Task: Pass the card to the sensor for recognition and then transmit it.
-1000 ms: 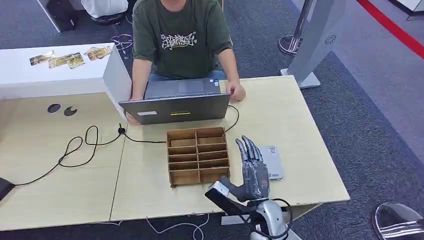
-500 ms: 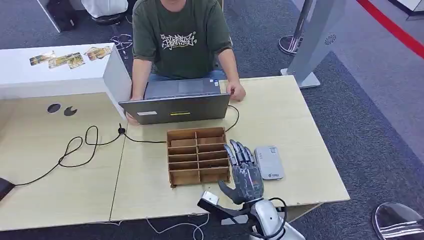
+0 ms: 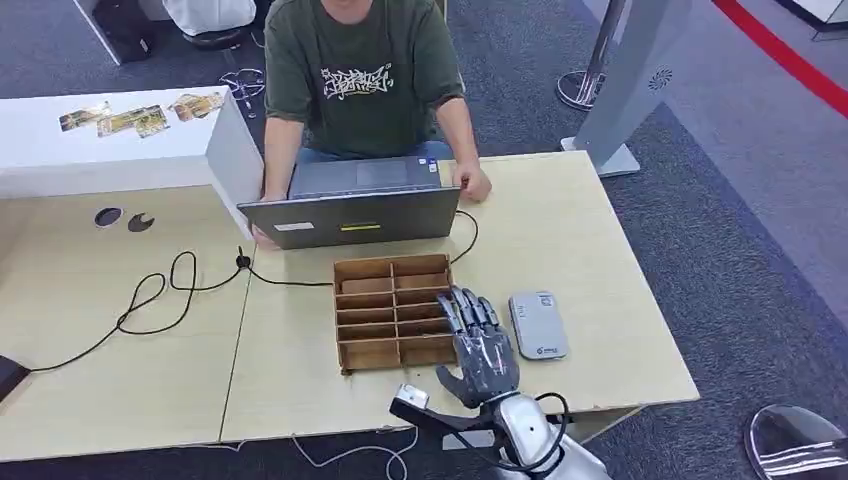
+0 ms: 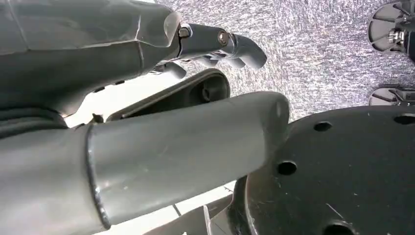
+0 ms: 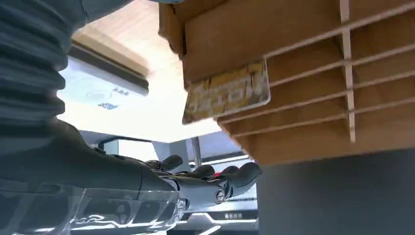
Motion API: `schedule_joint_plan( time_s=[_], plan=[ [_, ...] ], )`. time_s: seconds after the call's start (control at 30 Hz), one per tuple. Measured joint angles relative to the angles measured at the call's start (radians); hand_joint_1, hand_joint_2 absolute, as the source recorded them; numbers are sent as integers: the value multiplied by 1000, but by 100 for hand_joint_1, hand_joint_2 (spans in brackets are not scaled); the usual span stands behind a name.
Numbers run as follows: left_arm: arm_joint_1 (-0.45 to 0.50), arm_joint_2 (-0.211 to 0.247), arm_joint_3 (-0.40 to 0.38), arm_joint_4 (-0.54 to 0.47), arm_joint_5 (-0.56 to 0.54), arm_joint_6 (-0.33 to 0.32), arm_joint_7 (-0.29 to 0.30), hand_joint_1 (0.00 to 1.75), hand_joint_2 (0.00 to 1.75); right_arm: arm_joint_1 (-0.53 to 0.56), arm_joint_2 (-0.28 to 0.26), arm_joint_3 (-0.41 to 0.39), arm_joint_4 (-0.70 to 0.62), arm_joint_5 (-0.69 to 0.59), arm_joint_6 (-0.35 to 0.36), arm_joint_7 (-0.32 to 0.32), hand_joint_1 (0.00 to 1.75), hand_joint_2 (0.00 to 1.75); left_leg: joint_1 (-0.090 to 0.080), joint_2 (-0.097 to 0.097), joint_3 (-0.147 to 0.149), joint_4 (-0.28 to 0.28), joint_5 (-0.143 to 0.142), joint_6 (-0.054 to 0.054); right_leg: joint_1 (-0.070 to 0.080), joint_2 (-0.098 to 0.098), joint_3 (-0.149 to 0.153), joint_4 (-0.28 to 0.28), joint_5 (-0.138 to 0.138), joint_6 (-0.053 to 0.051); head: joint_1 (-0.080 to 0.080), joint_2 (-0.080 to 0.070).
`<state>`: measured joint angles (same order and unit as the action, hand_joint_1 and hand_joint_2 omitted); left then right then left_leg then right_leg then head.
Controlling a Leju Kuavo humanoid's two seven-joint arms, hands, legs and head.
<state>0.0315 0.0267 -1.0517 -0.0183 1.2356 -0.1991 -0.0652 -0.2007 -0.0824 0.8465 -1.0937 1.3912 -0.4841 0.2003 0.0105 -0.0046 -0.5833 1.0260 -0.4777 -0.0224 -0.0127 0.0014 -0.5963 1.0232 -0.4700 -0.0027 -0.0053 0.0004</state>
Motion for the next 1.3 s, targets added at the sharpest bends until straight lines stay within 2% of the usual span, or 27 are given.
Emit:
schedule_joint_plan(
  time_s=[0.23, 1.3],
  plan=[
    [0, 0, 0, 0, 3, -1, 0, 0, 0, -14, -8, 14, 6, -34, 27, 8, 0, 175, 0, 0, 0, 0, 0, 0, 0, 0, 0, 0, 0, 0, 0, 0],
    [0, -2, 0, 0, 12, -4, 0, 0, 0, -22, -22, 34, -16, -95, 55, -11, 0, 175, 0, 0, 0, 0, 0, 0, 0, 0, 0, 0, 0, 0, 0, 0]
  ],
)
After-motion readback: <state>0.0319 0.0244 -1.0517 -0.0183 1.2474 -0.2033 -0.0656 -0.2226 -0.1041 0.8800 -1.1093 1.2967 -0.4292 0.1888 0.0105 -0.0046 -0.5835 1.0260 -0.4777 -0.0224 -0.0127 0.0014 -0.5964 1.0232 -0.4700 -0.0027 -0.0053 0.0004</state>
